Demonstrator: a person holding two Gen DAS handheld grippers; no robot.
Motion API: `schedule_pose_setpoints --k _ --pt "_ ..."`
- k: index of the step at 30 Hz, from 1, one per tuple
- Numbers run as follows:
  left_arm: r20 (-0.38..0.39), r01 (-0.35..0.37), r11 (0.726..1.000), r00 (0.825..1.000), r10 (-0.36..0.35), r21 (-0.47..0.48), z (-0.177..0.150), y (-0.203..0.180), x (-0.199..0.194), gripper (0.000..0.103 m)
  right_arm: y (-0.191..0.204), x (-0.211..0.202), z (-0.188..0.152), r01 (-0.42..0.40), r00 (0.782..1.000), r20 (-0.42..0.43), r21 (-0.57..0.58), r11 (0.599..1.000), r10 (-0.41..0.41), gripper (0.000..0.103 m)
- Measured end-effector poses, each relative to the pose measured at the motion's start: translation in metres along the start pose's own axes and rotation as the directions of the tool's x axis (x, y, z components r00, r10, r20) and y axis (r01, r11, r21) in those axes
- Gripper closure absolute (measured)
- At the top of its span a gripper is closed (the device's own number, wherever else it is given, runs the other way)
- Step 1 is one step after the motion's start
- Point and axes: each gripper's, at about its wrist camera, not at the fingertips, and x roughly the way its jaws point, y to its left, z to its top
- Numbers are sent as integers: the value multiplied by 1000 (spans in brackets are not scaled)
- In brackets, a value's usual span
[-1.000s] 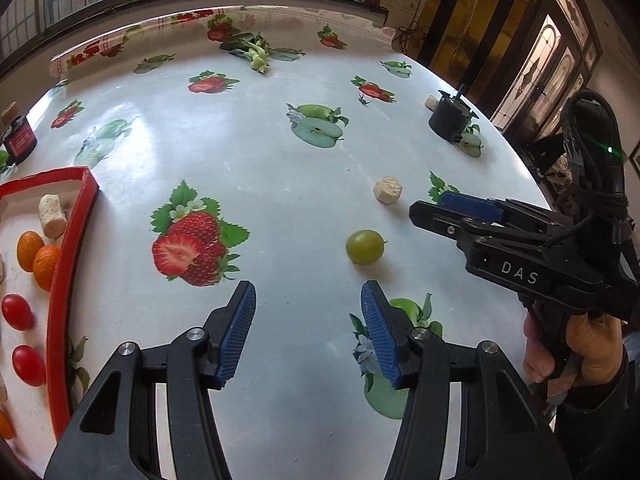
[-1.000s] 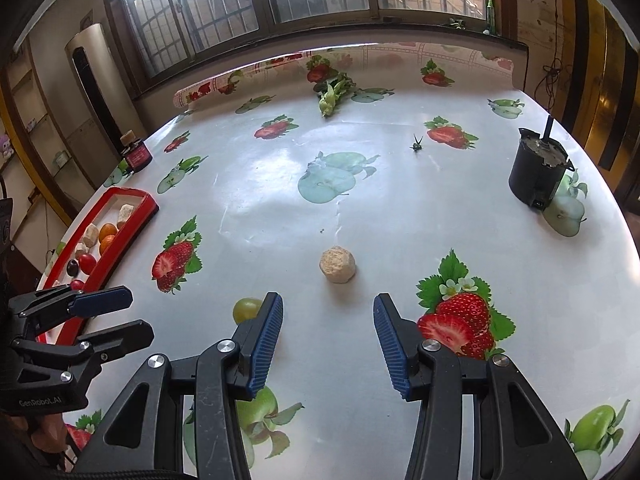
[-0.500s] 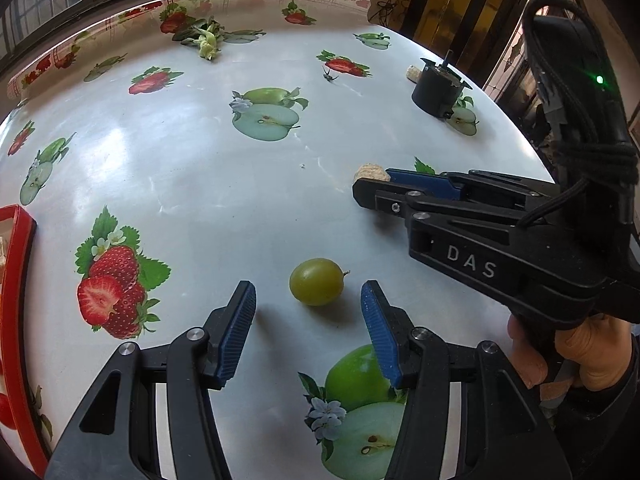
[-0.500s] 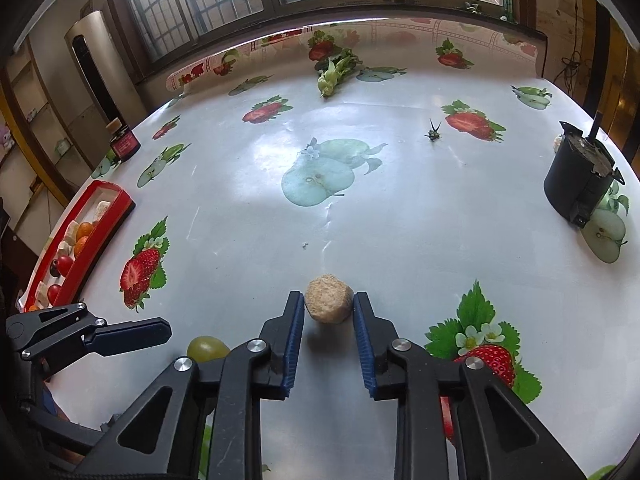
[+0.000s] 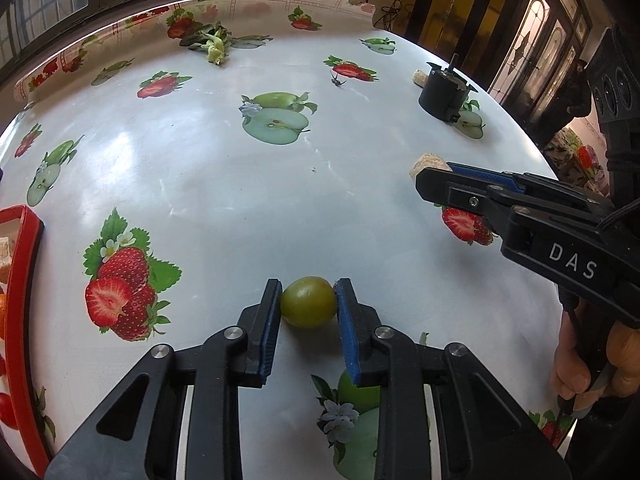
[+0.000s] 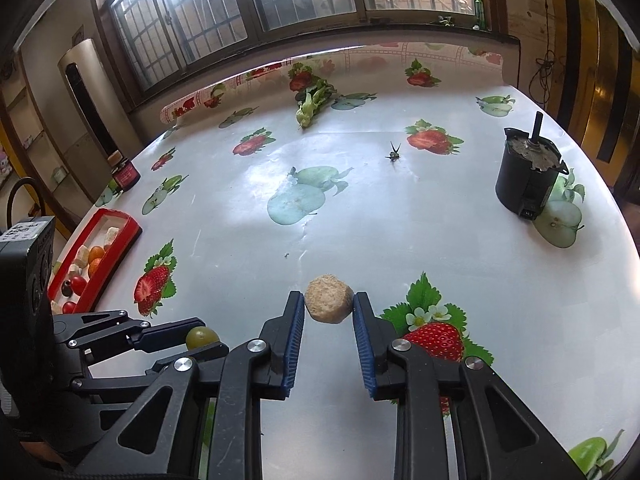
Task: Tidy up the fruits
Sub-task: 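Grasp the green grape with the left tool while the right tool grasps the round biscuit, then carry the grape with the left tool into the tray while the right tool carries the biscuit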
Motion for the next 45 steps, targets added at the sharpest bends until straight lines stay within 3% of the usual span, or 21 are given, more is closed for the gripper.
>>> schedule_pose_setpoints --k 21,45 --pt "90 -66 985 993 80 -159 -28 75 -67 79 81 -7 -10 -75 997 -10 -108 991 74 77" --pt "108 -135 945 979 174 -299 -72 148 -111 78 164 -3 -11 -156 988 -39 -227 961 152 77"
